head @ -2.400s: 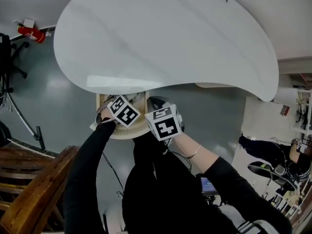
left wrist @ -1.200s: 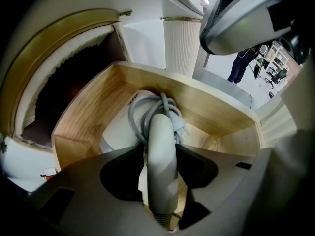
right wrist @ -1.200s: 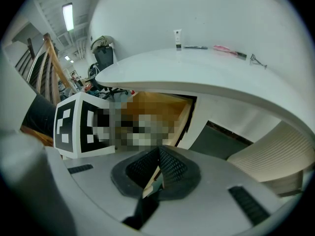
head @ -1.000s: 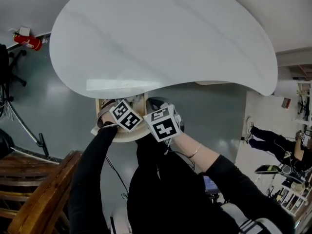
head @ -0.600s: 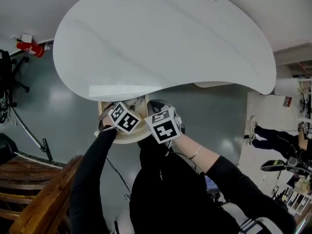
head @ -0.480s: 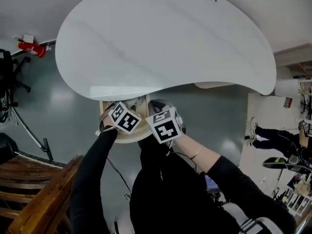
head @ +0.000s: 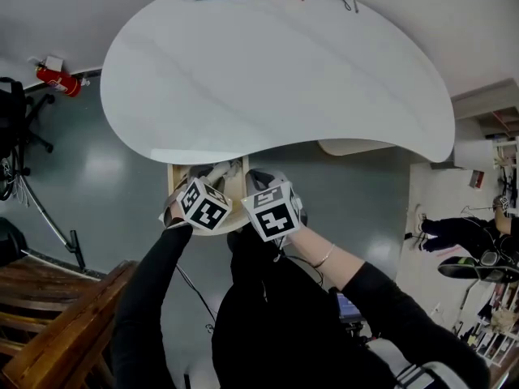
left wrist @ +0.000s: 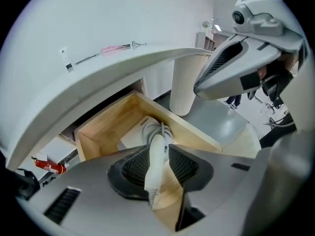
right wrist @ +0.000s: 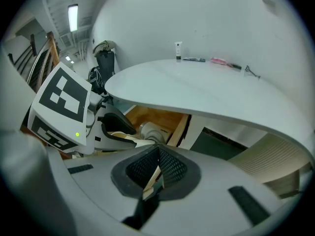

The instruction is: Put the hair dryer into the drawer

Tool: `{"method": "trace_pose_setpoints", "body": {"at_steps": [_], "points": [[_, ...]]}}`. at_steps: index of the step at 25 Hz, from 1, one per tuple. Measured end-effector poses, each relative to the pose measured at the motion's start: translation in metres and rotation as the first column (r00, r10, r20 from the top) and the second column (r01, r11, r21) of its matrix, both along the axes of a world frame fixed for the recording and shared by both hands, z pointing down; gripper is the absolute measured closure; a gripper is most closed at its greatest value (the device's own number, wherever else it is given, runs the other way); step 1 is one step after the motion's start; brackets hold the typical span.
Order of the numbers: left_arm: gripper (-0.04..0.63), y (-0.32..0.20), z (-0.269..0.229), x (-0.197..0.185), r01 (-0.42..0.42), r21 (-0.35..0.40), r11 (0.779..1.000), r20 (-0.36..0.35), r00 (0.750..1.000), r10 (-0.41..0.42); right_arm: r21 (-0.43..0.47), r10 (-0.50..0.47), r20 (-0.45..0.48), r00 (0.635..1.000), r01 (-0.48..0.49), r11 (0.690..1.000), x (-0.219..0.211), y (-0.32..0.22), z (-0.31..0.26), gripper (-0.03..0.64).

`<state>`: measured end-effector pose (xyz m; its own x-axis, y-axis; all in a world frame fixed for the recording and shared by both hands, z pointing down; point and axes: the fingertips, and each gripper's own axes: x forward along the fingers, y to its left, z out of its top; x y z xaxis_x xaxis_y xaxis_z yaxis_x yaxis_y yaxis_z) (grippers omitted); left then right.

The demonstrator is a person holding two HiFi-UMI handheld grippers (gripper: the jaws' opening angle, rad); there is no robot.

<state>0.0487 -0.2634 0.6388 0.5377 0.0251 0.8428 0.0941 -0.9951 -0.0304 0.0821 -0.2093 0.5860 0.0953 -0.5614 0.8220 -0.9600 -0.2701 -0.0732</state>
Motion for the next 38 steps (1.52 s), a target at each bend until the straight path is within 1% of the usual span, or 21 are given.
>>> {"method": "trace_pose_setpoints", "body": {"at_steps": [2, 6, 9, 12, 16, 19, 22, 26, 30, 33, 36, 38], "points": [[0.475, 0.002, -0.002, -0.004, 0.0, 0.002, 1.0, -0.004, 1.0, 0.0, 0.007, -0.003, -0.004, 1.0, 0.003, 1.0, -0.003, 0.0, -0.003, 0.615], [0.492, 0.002, -0.004, -0.009, 0.014, 0.011, 1.0, -0.008, 1.0, -0.014, 0.015, -0.007, -0.015, 1.0, 0.007, 1.0, -0.005, 0.002, -0.007, 0.615], [0.546, 0.001, -0.01, -0.01, 0.025, 0.024, 0.999, -0.025, 0.999, -0.025, 0.018, -0.007, -0.022, 1.0, 0.008, 1.0, -0.006, 0.005, -0.01, 0.615], [0.569, 0.002, -0.017, -0.012, 0.04, 0.017, 0.999, -0.045, 0.998, -0.04, 0.021, -0.008, -0.03, 1.0, 0.009, 1.0, -0.008, 0.008, -0.012, 0.615], [0.584, 0.004, -0.032, -0.013, 0.066, 0.001, 0.998, -0.081, 0.995, -0.065, 0.028, -0.013, -0.042, 0.999, 0.015, 0.999, -0.009, 0.01, -0.018, 0.615], [0.584, 0.006, -0.042, -0.014, 0.083, -0.01, 0.997, -0.106, 0.991, -0.083, 0.037, -0.017, -0.051, 0.999, 0.019, 0.999, -0.009, 0.011, -0.023, 0.615], [0.586, 0.006, -0.051, -0.018, 0.116, -0.036, 0.993, -0.138, 0.983, -0.12, 0.05, -0.02, -0.06, 0.998, 0.023, 0.998, -0.012, 0.011, -0.03, 0.615], [0.586, 0.006, -0.066, -0.026, 0.169, -0.076, 0.983, -0.191, 0.965, -0.181, 0.077, -0.024, -0.079, 0.997, 0.03, 0.997, -0.015, 0.011, -0.041, 0.615], [0.586, 0.001, -0.085, -0.032, 0.235, -0.118, 0.965, -0.263, 0.929, -0.258, 0.113, -0.024, -0.087, 0.996, 0.034, 0.993, -0.016, 0.011, -0.052, 0.615], [0.586, -0.002, -0.098, -0.04, 0.266, -0.129, 0.955, -0.294, 0.91, -0.293, 0.144, -0.014, -0.087, 0.996, 0.027, 0.989, -0.019, 0.012, -0.062, 0.615], [0.586, -0.002, -0.109, -0.048, 0.292, -0.132, 0.947, -0.311, 0.895, -0.32, 0.175, -0.025, -0.09, 0.996, 0.04, 0.984, -0.022, 0.012, -0.071, 0.615], [0.586, -0.003, -0.116, -0.053, 0.314, -0.13, 0.941, -0.332, 0.88, -0.34, 0.198, -0.033, -0.083, 0.996, 0.049, 0.979, -0.024, 0.012, -0.08, 0.615]]}}
